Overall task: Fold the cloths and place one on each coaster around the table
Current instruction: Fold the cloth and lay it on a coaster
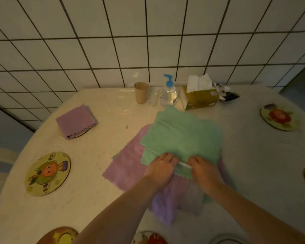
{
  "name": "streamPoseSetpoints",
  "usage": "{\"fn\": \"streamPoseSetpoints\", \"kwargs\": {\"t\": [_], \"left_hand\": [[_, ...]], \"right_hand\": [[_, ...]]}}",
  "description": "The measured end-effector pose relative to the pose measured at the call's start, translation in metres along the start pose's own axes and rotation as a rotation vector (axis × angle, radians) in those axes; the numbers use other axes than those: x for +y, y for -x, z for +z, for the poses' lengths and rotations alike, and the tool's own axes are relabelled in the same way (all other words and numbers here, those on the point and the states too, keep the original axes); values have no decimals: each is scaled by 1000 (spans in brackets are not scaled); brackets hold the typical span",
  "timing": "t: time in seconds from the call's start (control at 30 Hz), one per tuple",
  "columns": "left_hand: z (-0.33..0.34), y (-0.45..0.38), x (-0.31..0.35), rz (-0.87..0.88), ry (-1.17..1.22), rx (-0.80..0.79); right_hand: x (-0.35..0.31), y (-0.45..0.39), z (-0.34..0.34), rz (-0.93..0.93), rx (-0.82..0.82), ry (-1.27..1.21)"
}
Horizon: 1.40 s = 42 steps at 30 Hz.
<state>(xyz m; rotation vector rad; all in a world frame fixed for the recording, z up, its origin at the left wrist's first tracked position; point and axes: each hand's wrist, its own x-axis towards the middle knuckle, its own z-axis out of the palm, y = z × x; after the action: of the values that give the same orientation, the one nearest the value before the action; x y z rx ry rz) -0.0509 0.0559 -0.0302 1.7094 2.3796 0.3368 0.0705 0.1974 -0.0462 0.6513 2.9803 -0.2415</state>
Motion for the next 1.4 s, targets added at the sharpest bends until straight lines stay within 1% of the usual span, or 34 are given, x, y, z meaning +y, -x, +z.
{"fn": "streamPoseSetpoints", "kwargs": {"t": [0.03,0.07,0.17,0.23,0.3,0.4,0.5,0.6,0.67,0.77,0.83,0.9,0.93,1.0,1.07,1.17,1.27,1.33,1.4], "left_hand": [[2,-9,-1,-35,3,6],[3,-17,-2,-78,20,-17],[4,-36,-8,-204,-35,-85],[4,-42,-19,-280,-87,-92],[3,-46,-32,-292,-155,-87],[-6,-51,-50,-318,-125,-50],[-21,-50,-73,-370,-7,104],[-54,-41,-87,-432,162,302],[-82,-30,-91,-406,273,421],[-120,3,-101,-344,315,556],[-131,20,-107,-348,323,597],[-145,55,-111,-366,320,616],[-148,69,-113,-378,323,620],[-159,119,-118,-404,326,623],[-163,161,-120,-441,364,605],[-166,232,-121,-506,430,578],[-167,292,-122,-493,448,505],[-168,329,-125,-470,504,456],[-167,359,-129,-482,594,399]], "right_hand": [[2,-1,-7,-18,3,-61],[4,-1,-11,-38,51,-120],[11,-6,-26,-112,175,-263],[21,-9,-30,-140,243,-346],[33,-14,-35,-131,312,-410],[40,-22,-57,-101,402,-498],[34,-29,-84,-110,511,-527],[25,-36,-101,-125,556,-521],[15,-38,-110,-117,584,-518],[-13,-34,-125,-100,624,-513],[-23,-32,-130,-78,612,-497],[-47,-23,-135,-111,607,-484],[-55,-20,-137,-137,607,-495],[-91,-4,-139,-178,557,-584],[-118,9,-135,-198,494,-708],[-162,37,-121,-191,470,-792],[-197,65,-115,-170,430,-822],[-219,82,-111,-143,401,-855],[-235,94,-109,-88,350,-903]]}}
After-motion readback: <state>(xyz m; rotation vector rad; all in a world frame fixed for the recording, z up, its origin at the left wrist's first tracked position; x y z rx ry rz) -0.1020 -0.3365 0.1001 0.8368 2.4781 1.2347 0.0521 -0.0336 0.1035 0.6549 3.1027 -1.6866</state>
